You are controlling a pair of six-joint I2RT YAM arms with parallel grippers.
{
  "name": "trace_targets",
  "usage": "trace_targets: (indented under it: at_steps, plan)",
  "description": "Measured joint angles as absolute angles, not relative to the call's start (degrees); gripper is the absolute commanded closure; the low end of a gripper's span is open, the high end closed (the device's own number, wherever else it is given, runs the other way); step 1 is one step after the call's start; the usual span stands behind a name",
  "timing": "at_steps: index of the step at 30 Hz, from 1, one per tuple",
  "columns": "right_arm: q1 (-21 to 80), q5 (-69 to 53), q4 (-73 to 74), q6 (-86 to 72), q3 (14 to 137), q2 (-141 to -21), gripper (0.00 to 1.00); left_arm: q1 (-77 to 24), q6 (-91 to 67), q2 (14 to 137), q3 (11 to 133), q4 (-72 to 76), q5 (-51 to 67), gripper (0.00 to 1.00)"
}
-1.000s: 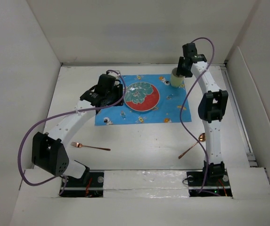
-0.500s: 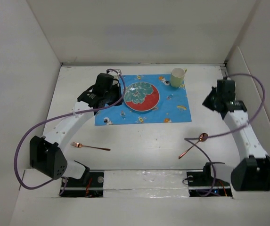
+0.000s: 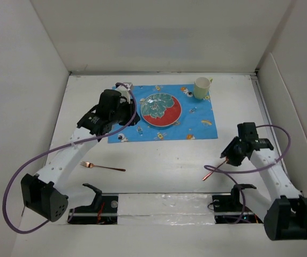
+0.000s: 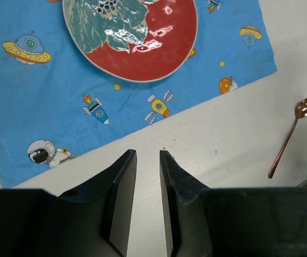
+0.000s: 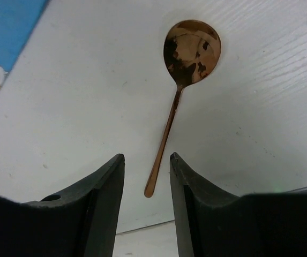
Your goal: Set the dinner table for one person
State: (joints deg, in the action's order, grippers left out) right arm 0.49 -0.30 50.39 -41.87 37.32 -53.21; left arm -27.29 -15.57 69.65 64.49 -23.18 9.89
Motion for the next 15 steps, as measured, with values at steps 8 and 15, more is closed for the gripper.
trace_targets:
  at_steps: [8,15]
  plan:
    - [1.26,0.43,47.62,-43.57,37.34,-67.88,0.61,-27.29,-15.46,65.36,64.2,-23.4,10.09,0.78]
    - [4.05,0.95,45.54,-47.22,37.06,-70.63,0.65,-27.29,-15.29,63.42,63.96,-23.4,10.41,0.79]
